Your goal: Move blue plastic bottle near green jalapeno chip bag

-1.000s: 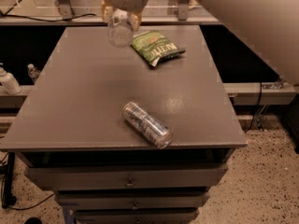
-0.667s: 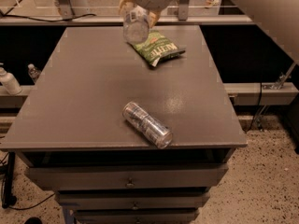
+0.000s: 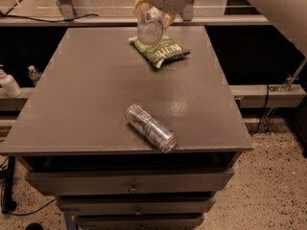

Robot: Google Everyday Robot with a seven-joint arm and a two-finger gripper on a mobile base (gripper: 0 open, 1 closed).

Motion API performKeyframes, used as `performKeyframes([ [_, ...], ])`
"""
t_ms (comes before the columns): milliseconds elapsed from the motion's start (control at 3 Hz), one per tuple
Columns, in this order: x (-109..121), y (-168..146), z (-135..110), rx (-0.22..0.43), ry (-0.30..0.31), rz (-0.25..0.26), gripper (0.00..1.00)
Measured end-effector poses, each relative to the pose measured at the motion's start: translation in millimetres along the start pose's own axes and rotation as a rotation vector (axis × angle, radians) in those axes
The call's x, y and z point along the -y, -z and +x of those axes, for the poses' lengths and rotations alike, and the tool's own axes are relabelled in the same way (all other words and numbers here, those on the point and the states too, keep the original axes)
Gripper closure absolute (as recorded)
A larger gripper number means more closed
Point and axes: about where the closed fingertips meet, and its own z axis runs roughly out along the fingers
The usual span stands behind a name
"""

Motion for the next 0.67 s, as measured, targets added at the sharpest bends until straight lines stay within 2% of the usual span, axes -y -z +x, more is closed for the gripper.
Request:
performKeyframes([
  [667,-84,16,26,-0.078,-0.164,0.034,1.0],
])
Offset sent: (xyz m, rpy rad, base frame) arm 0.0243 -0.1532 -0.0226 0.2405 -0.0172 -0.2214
